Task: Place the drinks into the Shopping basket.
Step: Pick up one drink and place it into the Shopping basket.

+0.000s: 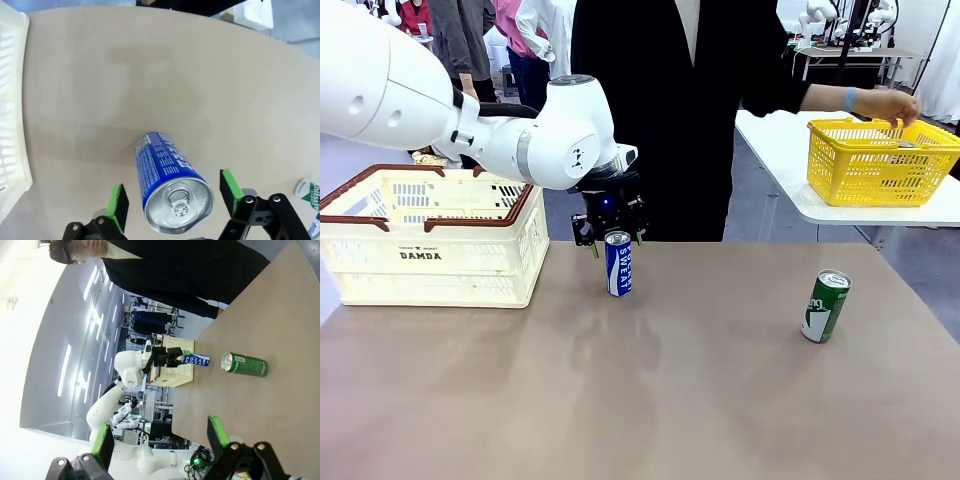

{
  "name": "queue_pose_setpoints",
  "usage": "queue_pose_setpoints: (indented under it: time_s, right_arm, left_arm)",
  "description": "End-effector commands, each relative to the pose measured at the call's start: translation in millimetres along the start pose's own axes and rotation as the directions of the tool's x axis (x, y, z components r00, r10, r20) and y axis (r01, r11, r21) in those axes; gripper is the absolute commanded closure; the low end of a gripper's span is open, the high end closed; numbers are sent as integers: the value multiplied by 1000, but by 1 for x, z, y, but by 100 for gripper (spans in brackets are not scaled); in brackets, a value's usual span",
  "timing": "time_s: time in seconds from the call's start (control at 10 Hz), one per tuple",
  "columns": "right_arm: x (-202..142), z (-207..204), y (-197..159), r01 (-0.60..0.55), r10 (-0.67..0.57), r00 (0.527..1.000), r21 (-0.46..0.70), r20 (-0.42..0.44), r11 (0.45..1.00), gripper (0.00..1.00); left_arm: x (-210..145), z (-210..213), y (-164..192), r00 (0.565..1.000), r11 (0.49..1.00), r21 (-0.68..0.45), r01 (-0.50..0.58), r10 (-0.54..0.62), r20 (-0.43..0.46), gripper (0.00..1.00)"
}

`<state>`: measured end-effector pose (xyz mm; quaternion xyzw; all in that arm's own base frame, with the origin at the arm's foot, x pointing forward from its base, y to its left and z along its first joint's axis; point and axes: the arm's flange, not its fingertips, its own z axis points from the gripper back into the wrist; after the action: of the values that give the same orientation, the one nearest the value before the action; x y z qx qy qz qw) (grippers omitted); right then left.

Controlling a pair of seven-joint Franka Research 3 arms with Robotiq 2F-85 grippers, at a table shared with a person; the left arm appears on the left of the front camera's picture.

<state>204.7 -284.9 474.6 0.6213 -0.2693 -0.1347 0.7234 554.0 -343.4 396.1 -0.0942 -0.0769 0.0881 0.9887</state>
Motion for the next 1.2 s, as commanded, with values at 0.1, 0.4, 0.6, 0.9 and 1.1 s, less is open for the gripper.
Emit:
queue_pose_setpoints:
  time_s: [0.1, 0.4, 0.6, 0.9, 1.1]
  right_arm:
    - [1, 3, 2, -18, 18, 1000, 7, -5, 1000, 0]
    - [1, 3, 2, -18, 18, 1000, 7, -5, 1000, 0]
    - [1, 3, 2, -18, 18, 1000, 7, -5, 1000, 0]
    - [1, 3, 2, -18, 18, 1000, 7, -5, 1000, 0]
    - [1, 3, 2, -18, 18, 1000, 7, -5, 1000, 0]
  left_arm:
    - [3, -3, -2, 999, 999, 32, 43, -43, -21, 100]
    - [6, -2, 1, 1000, 999, 37, 29, -29, 9, 100]
    - [7, -4, 5, 1000, 999, 39, 23, -24, 11, 100]
    - [3, 64, 18, 994, 994, -28, 103, -103, 25, 100]
    - [12, 177, 31, 973, 977, -19, 214, -212, 95, 100]
